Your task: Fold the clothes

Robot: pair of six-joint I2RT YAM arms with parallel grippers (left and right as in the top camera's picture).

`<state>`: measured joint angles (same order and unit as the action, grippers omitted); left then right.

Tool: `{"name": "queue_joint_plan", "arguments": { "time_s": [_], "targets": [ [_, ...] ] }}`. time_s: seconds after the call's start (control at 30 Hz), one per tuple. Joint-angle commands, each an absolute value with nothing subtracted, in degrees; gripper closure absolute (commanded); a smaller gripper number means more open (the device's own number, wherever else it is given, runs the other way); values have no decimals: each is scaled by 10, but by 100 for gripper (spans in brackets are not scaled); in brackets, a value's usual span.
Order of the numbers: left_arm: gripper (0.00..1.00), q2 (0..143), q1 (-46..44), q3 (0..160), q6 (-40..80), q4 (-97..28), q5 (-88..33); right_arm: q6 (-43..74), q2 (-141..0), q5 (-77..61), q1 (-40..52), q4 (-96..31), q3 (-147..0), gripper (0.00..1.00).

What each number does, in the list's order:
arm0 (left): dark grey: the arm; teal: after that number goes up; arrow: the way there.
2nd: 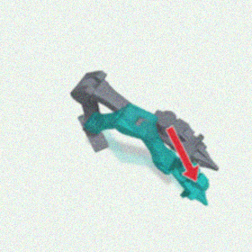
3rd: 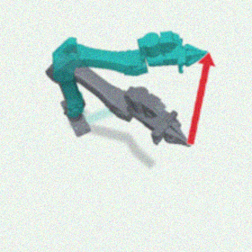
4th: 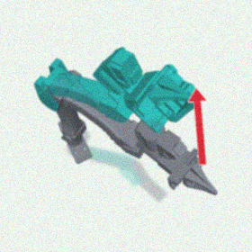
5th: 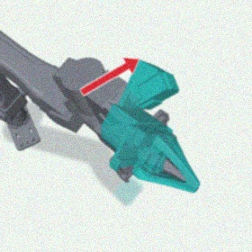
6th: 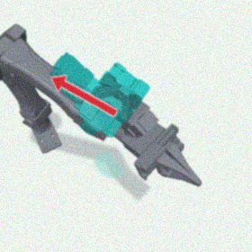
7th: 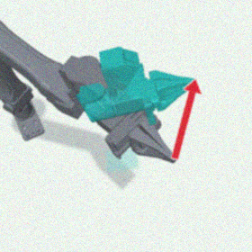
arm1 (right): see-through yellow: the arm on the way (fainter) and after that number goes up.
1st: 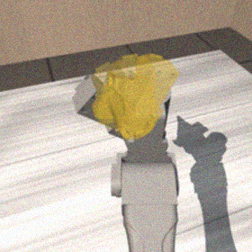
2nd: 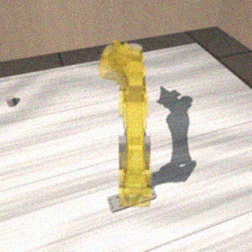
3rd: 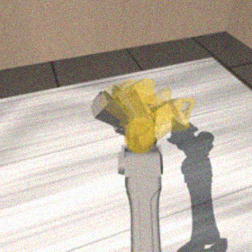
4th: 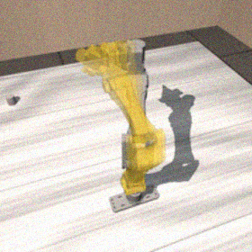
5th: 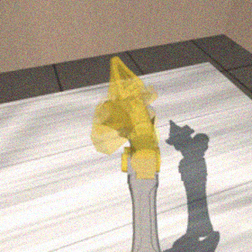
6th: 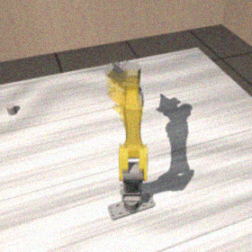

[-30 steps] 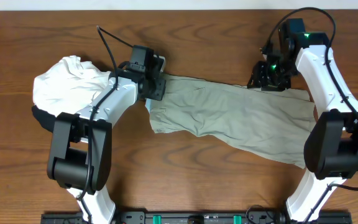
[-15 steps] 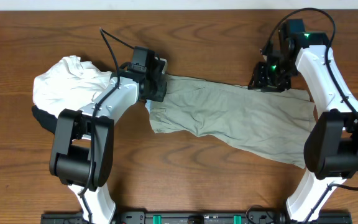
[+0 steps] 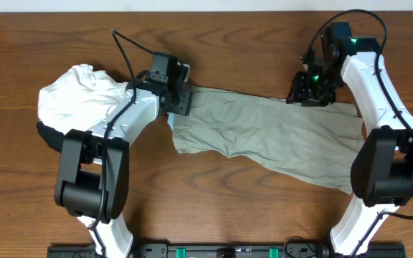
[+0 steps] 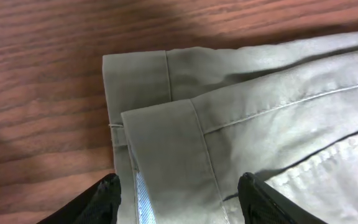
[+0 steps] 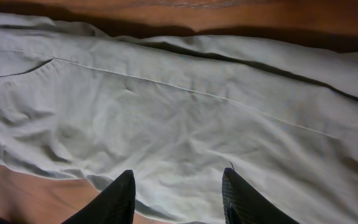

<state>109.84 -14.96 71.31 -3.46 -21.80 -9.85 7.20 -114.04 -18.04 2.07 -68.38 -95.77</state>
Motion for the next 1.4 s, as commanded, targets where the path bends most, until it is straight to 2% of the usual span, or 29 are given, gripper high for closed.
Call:
{"name": "queue_joint_plan", "arguments": {
  "time_s": [0.0, 0.03, 0.13, 0.2, 0.33, 0.37, 0.87, 1.3, 1.37],
  "targets": [
    [37, 1127, -151, 722, -39, -216, -88, 77, -1142, -184, 23, -687, -958, 57],
    [38, 1131, -151, 722, -39, -215, -88, 77, -1142, -184, 23, -687, -958, 57],
    [49, 1133, -151, 722, -38, -208, -91, 77, -1142, -184, 23, -686, -958, 57],
    [65, 1129, -151, 722, -39, -203, -105, 77, -1142, -184, 23, -687, -958, 57],
    [88, 1114, -151, 724, -39, -203, -112, 77, -1142, -184, 23, -688, -958, 57],
    [91, 1108, -151, 724, -38, -202, -111, 77, -1142, -184, 23, -688, -958, 57],
    [92, 911, -150, 724, -39, -283, -96, 107, -1142, -119, 1, -708, -958, 57],
    [91, 883, -150, 724, -39, -308, -96, 139, -1143, -73, -134, -701, -932, 51],
    [89, 883, -150, 724, -39, -308, -96, 144, -1143, -73, -153, -681, -909, 52]
  ]
}}
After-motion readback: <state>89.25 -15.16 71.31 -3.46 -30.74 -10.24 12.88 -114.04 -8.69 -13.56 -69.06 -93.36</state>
